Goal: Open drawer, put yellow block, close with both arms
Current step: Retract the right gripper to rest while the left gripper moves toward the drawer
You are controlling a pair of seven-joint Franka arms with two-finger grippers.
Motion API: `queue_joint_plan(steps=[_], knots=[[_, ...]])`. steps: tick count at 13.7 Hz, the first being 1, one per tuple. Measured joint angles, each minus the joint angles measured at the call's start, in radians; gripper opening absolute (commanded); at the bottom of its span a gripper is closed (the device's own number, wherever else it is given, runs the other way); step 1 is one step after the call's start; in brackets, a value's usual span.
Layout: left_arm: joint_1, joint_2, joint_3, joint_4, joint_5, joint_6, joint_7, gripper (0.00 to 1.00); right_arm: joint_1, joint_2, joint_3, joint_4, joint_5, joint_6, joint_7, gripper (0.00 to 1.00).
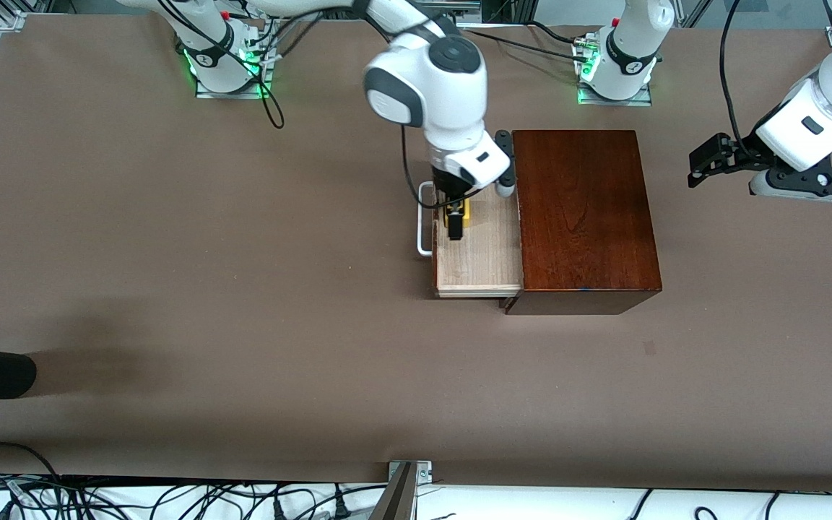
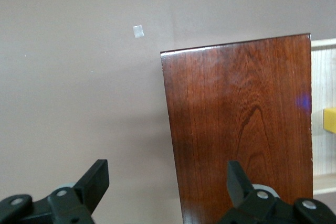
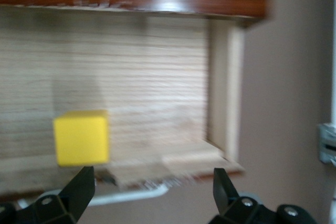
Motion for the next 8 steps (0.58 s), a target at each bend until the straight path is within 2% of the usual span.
queue_joint_plan(steps=[3,6,8], knots=[[0.001,0.001,0.002,0.000,0.000,-0.009,0.089,1.00,-0.151,-0.103,-0.008,0.052,0.087,-0.074,-0.007,1.00],[0.001,0.007,0.002,0.012,0.000,-0.050,0.254,1.00,-0.283,-0.194,-0.016,0.057,0.183,-0.138,-0.003,1.00],[0.000,0.021,0.001,0.039,0.000,-0.111,0.431,1.00,-0.325,-0.253,-0.071,0.052,0.284,-0.241,0.039,1.00]])
